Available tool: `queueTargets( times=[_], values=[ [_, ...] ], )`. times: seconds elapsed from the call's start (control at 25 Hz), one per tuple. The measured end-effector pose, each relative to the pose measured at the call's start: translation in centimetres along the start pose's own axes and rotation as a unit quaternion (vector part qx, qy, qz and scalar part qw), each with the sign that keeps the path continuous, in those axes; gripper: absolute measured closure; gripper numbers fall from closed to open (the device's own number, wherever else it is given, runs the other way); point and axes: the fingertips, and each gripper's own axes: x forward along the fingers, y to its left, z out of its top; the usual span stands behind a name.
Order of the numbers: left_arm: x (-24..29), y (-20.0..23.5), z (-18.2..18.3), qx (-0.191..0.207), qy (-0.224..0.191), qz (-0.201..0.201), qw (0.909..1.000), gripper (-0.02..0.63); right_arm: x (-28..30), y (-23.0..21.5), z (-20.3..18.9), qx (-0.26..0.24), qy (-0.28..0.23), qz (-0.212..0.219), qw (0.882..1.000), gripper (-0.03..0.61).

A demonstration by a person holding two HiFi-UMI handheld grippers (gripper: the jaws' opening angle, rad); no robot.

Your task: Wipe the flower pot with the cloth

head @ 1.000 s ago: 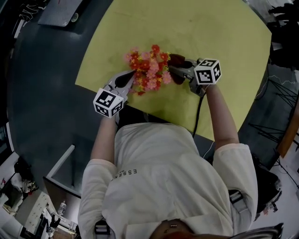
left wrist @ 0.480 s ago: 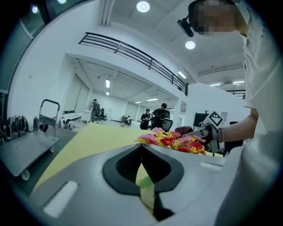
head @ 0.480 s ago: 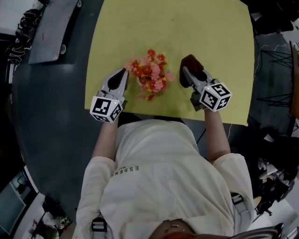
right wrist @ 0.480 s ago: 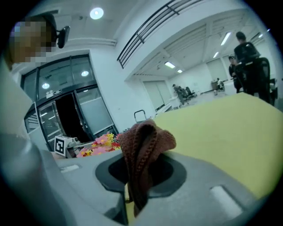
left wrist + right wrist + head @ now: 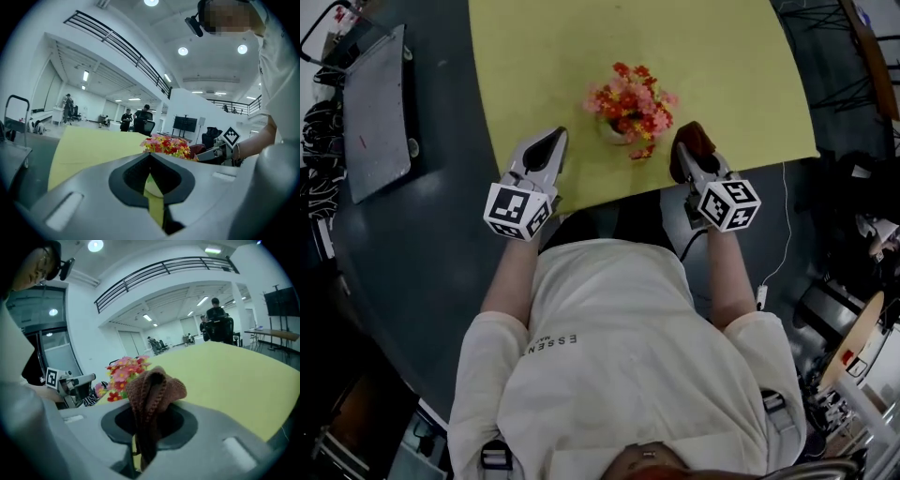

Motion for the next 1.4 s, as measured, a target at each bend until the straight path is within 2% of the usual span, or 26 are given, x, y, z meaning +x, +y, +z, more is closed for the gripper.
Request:
queueTargets(
  times=[0.2, 0.36, 0.52, 0.64, 0.88, 1.04, 1.2, 1.32, 1.4],
  values=[
    [-2.3, -0.5, -2.7, 0.001, 0.035, -0.055, 0.9979, 0.6, -1.7, 4.6, -5.0, 0.021, 0.01, -0.031, 0.999, 0.518],
    [-3.9, -1.2, -4.5, -0.019, 0.05, -0.077, 0.9956, 0.6, -1.6, 9.0, -8.1, 0.021, 0.032, 0.002, 0.999, 0.518],
    [-5.1, -0.7, -5.3, -0.033, 0.054, -0.078, 0.9949, 0.6, 1.0, 12.5, -9.0, 0.01, 0.051, 0.031, 0.998, 0.518],
    [-6.0, 0.4, -5.5, -0.041, 0.054, -0.066, 0.9955, 0.6, 4.2, 14.3, -8.6, 0.008, 0.051, 0.028, 0.998, 0.518],
    [-7.6, 2.3, -6.2, -0.046, 0.068, -0.053, 0.9952, 0.6, 10.9, 15.7, -5.7, -0.051, 0.021, -0.017, 0.998, 0.517],
    [-8.5, 3.1, -6.5, -0.053, 0.062, -0.031, 0.9962, 0.6, 13.9, 14.6, -4.9, -0.048, 0.023, -0.07, 0.996, 0.517],
    [-8.9, 3.8, -6.7, -0.059, 0.058, -0.022, 0.9963, 0.6, 16.2, 13.1, -4.6, 0.027, 0.031, -0.136, 0.99, 0.517],
    [-8.9, 4.0, -6.9, -0.068, 0.062, -0.03, 0.9953, 0.6, 17.1, 12.5, -4.4, 0.086, 0.019, -0.165, 0.982, 0.517],
    [-8.9, 3.9, -7.0, -0.07, 0.061, -0.035, 0.995, 0.6, 17.0, 12.0, -4.4, 0.104, 0.011, -0.18, 0.978, 0.517]
  ],
)
